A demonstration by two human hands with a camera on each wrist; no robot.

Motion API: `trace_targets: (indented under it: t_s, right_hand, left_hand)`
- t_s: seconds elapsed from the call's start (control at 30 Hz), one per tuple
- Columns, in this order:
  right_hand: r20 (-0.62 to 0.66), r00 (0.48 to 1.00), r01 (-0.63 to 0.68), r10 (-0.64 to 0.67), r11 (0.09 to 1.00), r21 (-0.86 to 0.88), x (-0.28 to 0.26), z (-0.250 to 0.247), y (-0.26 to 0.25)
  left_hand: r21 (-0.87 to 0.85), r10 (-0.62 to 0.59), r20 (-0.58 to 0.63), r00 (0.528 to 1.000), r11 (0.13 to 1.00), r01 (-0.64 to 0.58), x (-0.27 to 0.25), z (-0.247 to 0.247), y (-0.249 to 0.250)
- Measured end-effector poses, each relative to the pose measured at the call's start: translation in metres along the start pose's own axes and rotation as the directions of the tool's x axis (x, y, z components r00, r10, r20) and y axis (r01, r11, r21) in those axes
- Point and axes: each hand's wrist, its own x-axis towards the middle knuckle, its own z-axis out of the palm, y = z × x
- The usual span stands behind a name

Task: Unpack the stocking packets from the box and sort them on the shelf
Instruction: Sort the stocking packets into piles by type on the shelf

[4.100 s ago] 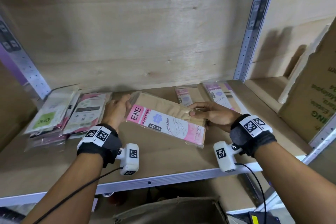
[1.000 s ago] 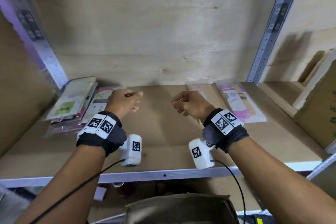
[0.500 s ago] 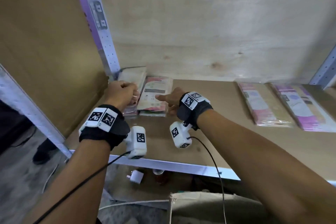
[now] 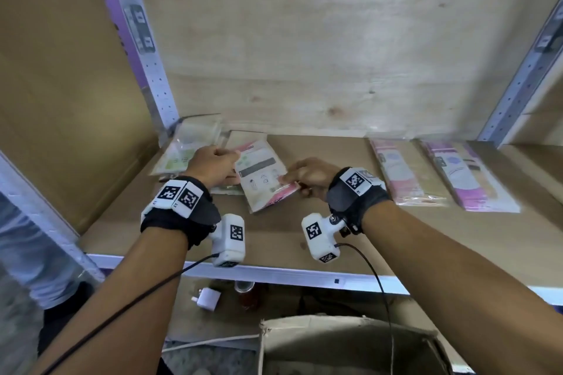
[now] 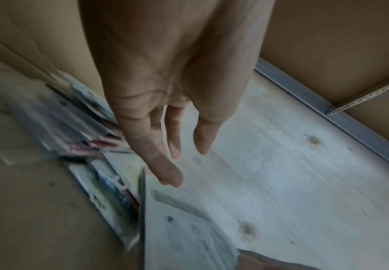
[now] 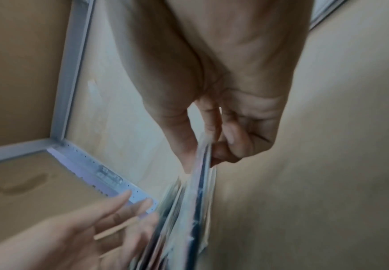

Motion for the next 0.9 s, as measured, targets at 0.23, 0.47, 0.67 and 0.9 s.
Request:
trace_targets:
  t_s: [0.23, 0.47, 0.67, 0.9]
  right_hand:
    - [-0.148, 0.948, 0.276, -0.28, 0.96, -0.048, -0.067, -0.064, 0.009]
    - [-0.135, 0.777, 0.452, -0.614, 0.694, -0.56, -0.106, -0.096, 0.031]
    - [-0.146, 0.815, 0.391, -0.561, 0.717, -0.577, -0.119, -0.126, 0.046]
    - [-0.309, 0.931, 0.221, -0.197, 0.974, 0.045, -0.118, -0.172, 0.089]
  left_hand:
    - [-0.267, 0.01, 0.271, 0.962, 0.961, 0.065, -0.03, 0.048, 0.019]
    - [-0.415, -0.043, 0.337, 0.941, 0.89, 0.189, -0.021, 0.101, 0.038]
    - [-0.415, -0.004, 0.298, 0.955, 0.9, 0.133, -0.018, 0.135, 0.03]
    - [-0.396, 0.056, 0.458, 0.887, 0.906, 0.147, -0.027, 0.164, 0.023]
